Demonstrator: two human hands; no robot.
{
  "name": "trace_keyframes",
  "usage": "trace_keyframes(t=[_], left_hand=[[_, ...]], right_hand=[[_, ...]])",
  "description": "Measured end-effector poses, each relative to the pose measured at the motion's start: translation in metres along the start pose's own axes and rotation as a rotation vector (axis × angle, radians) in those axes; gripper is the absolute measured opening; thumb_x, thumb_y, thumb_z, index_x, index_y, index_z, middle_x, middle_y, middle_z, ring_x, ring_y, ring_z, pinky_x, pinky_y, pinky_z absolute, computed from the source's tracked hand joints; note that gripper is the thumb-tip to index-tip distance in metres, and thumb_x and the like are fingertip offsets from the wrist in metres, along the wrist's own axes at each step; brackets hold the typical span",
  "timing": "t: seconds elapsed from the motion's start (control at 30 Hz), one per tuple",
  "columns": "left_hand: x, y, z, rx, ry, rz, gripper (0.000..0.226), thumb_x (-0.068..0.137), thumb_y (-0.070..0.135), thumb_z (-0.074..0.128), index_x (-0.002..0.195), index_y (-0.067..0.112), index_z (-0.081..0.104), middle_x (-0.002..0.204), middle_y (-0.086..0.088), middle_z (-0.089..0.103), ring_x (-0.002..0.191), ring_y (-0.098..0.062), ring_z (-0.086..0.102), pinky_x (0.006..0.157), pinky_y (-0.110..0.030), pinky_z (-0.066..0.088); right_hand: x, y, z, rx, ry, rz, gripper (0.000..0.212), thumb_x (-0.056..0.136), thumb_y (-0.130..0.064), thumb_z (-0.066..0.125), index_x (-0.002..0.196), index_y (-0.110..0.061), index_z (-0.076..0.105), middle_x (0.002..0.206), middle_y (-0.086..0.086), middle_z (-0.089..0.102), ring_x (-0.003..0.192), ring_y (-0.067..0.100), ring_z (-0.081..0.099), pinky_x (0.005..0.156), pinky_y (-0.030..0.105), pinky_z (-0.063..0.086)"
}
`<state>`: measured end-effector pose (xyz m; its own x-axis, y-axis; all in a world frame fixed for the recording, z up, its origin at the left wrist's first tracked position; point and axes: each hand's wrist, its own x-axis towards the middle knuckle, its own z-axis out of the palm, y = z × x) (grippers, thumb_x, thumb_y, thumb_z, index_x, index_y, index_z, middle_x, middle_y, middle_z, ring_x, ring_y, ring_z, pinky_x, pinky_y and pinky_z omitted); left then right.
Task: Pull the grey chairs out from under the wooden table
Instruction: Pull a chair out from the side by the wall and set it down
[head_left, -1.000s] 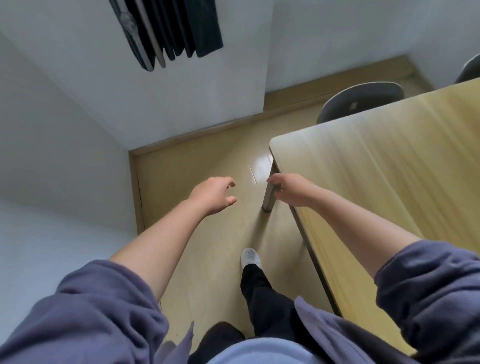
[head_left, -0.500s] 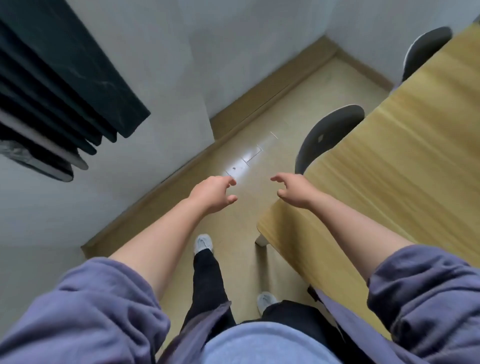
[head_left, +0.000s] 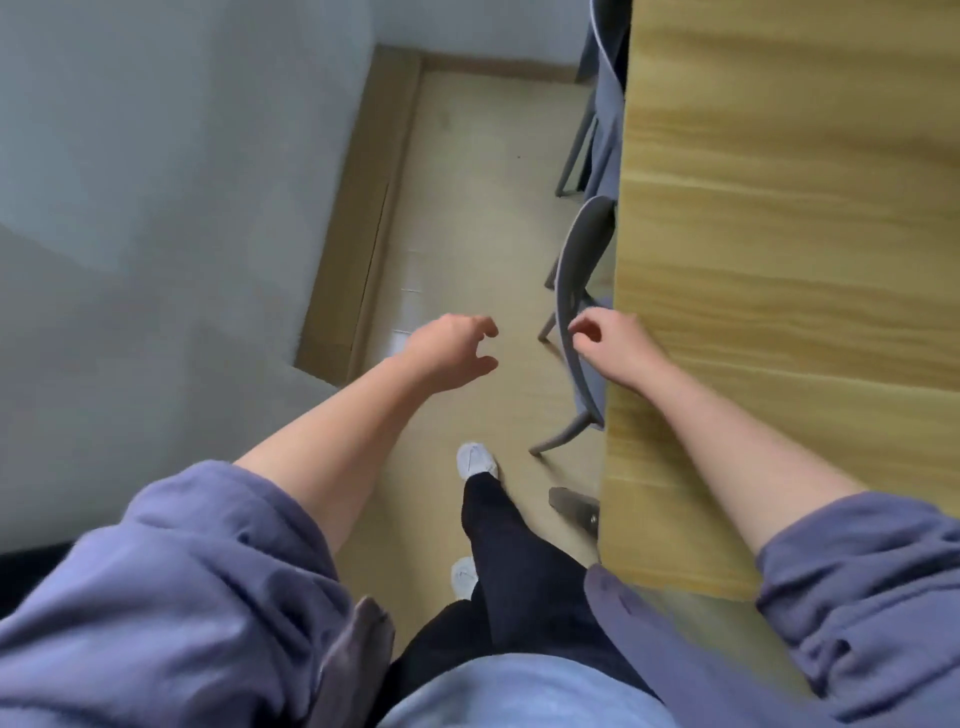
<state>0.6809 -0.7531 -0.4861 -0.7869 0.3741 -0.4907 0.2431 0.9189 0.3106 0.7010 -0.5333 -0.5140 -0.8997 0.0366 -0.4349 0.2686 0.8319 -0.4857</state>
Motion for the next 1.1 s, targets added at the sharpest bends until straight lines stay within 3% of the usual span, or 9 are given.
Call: trace_keyframes(t=[0.17,0.33,0.43,0.63,0.8,0.93,0.97,1.1], left_hand=[[0.098,-0.004,-0.049,0.13,-0.043,0.155,0.046,0.092,0.034,0.06,0.135,0.02,0.05,0.131,-0.003,0.06,0.116,-0.026,0.058,0.09,-0.039,0.051],[0.186,0.013,-0.093,0.315,-0.172,0.384,0.047,0.092,0.032,0.06,0.136,0.02,0.048,0.129,-0.006,0.058,0.115,-0.028,0.057,0.089,-0.04,0.051],[0.224,0.026,-0.111,0.392,-0.23,0.516,0.046,0.092,0.029,0.059,0.136,0.022,0.048,0.129,-0.006,0.057,0.117,-0.028,0.056,0.089,-0.04,0.051],[0.297,0.063,-0.129,0.626,-0.378,0.852,0.046,0.094,0.028,0.056,0.139,0.024,0.045,0.136,-0.002,0.054,0.12,-0.025,0.055,0.093,-0.041,0.05],[0.317,0.094,-0.131,0.867,-0.508,1.175,0.047,0.096,0.029,0.053,0.142,0.026,0.043,0.142,0.001,0.048,0.129,-0.021,0.047,0.098,-0.036,0.045],[0.322,0.114,-0.119,1.029,-0.547,1.419,0.049,0.093,0.019,0.052,0.142,0.023,0.043,0.137,-0.002,0.05,0.125,-0.023,0.048,0.089,-0.036,0.044],[0.323,0.119,-0.114,1.081,-0.569,1.476,0.051,0.092,0.018,0.053,0.142,0.022,0.043,0.137,-0.003,0.05,0.123,-0.024,0.049,0.086,-0.035,0.044],[0.336,0.128,-0.1,1.266,-0.605,1.566,0.045,0.09,0.016,0.053,0.135,0.024,0.05,0.122,-0.002,0.061,0.106,-0.024,0.061,0.065,-0.032,0.044]], right_hand=[[0.058,0.002,-0.012,0.137,0.006,0.151,0.023,0.091,-0.032,0.054,0.106,-0.018,0.066,0.107,0.002,0.07,0.098,0.023,0.064,0.085,0.038,0.053],[0.098,-0.006,-0.023,0.271,-0.124,0.3,0.036,0.093,-0.041,0.054,0.12,-0.018,0.061,0.116,0.004,0.067,0.107,0.024,0.062,0.09,0.039,0.051],[0.112,-0.013,-0.028,0.274,-0.187,0.368,0.036,0.093,-0.042,0.053,0.114,-0.013,0.061,0.1,0.005,0.066,0.099,0.028,0.063,0.08,0.036,0.049],[0.118,-0.02,-0.029,0.503,-0.144,0.605,0.043,0.092,-0.038,0.054,0.121,-0.007,0.059,0.117,0.014,0.067,0.107,0.027,0.064,0.096,0.041,0.049],[0.111,-0.036,-0.017,0.594,-0.061,0.803,0.038,0.088,-0.045,0.054,0.11,-0.015,0.062,0.108,0.006,0.069,0.099,0.022,0.064,0.085,0.038,0.048],[0.11,-0.055,-0.006,0.62,0.044,0.913,0.031,0.088,-0.04,0.058,0.099,-0.01,0.06,0.088,0.003,0.058,0.08,0.022,0.056,0.065,0.032,0.035],[0.111,-0.058,0.0,0.619,0.05,0.947,0.029,0.088,-0.039,0.058,0.099,-0.011,0.06,0.091,0.003,0.058,0.084,0.023,0.056,0.067,0.033,0.037],[0.112,-0.07,0.017,0.501,0.064,1.048,0.045,0.088,-0.034,0.056,0.131,-0.021,0.054,0.117,0.006,0.064,0.104,0.029,0.061,0.082,0.037,0.049]])
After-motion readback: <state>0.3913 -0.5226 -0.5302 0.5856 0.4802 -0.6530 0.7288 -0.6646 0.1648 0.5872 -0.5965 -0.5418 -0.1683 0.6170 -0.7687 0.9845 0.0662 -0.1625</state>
